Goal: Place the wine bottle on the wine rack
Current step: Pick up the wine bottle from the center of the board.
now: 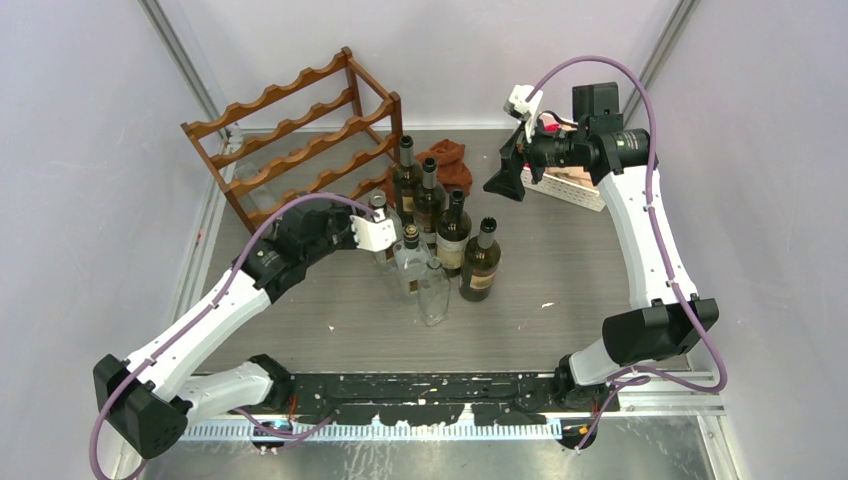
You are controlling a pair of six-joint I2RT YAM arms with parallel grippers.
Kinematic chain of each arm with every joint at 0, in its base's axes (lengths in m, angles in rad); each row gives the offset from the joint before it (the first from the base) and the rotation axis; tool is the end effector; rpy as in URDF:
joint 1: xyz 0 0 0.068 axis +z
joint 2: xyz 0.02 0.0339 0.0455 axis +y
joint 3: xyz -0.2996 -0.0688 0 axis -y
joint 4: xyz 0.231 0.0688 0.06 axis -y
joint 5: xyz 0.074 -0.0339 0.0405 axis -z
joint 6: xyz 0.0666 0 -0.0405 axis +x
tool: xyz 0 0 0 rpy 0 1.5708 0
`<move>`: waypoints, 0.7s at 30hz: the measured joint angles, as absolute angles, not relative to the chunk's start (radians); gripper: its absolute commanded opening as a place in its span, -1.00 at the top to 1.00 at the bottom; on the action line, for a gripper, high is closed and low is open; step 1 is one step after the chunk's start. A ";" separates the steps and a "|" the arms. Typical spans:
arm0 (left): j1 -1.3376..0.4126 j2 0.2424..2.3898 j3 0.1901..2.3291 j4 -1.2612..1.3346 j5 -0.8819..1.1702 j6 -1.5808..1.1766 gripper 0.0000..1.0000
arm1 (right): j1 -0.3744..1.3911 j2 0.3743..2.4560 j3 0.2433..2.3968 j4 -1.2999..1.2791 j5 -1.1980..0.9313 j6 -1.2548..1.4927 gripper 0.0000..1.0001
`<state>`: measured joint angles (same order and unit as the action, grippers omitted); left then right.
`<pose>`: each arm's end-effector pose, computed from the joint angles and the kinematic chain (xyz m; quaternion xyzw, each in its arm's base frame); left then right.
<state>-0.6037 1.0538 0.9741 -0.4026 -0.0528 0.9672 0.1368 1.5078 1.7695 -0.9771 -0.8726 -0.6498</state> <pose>0.1925 -0.1285 0.3502 0.5951 0.6144 0.1158 0.5050 0.2872 0.0910 0.4536 -0.4779 0.6945 0.2766 0.4612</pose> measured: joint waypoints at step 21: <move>-0.617 1.007 0.847 -0.320 -0.102 1.036 1.00 | 0.137 1.508 1.769 -1.004 -0.872 -0.662 -1.00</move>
<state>-0.6174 1.0065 0.8471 -0.3199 -0.1017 1.0359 0.1368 1.5078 1.7695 -1.0042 -0.8722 -0.6624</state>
